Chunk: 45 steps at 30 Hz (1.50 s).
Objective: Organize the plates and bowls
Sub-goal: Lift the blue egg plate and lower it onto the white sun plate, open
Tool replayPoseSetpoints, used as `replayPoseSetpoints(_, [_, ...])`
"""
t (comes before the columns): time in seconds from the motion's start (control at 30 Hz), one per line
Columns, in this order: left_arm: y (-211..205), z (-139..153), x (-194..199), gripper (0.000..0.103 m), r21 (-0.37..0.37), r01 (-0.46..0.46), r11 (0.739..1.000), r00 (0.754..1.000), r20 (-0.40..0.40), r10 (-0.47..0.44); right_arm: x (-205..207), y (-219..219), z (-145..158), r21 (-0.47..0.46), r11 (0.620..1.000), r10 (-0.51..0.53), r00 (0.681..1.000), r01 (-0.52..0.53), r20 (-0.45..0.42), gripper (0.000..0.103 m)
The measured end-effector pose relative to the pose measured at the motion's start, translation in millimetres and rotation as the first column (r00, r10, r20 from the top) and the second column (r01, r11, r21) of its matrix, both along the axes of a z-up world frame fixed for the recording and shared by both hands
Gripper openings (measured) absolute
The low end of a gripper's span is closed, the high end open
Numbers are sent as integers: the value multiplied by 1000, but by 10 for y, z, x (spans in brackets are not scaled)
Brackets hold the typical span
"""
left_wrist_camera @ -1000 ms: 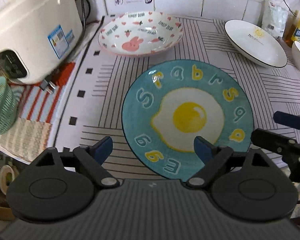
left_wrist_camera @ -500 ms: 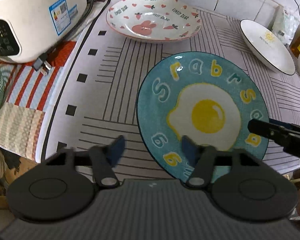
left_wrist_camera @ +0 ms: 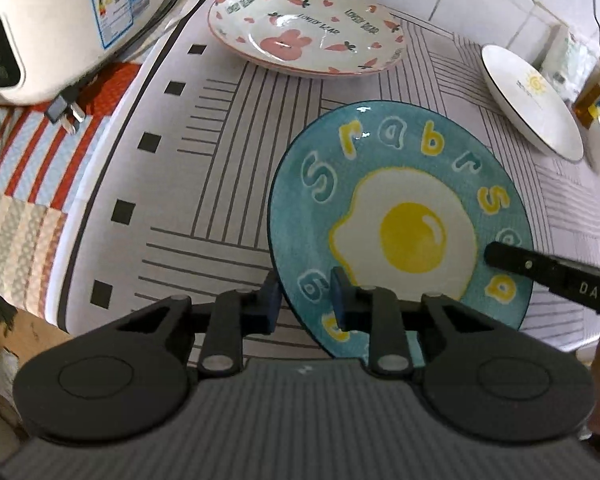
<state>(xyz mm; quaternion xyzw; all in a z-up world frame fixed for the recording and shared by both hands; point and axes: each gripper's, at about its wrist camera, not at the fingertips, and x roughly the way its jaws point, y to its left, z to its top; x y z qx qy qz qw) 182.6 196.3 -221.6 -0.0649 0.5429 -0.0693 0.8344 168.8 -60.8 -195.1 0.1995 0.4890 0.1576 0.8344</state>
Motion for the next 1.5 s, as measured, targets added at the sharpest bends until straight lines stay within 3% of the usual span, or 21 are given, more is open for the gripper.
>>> replayPoseSetpoints(0.13, [41,-27,25,27,-50,-52,997,998,-27,51,46,-58,-52,52,999,3,1000,-2,-21,17])
replayPoseSetpoints(0.43, [7,5,-31,27,-41,-49,998,997,-56,46,158,-138,-48,100,992,83,994,-76,-65,17])
replayPoseSetpoints(0.63, [-159,233,-37,27,3,-10,1000,1000,4,10,133,-210,124,81,984,163,985,-159,-52,19])
replayPoseSetpoints(0.73, [-241,350,15,26,-12,-10,1000,1000,19,10,111,-275,205,75,982,178,983,-175,-34,20])
replayPoseSetpoints(1.23, [-1169,764,438,27,-3,133,991,986,106,-132,202,-1169,608,84,995,39,996,-46,82,21])
replayPoseSetpoints(1.5, [-1659,830,858,27,-8,147,989,984,102,-145,443,-1595,648,81,997,-11,994,2,110,21])
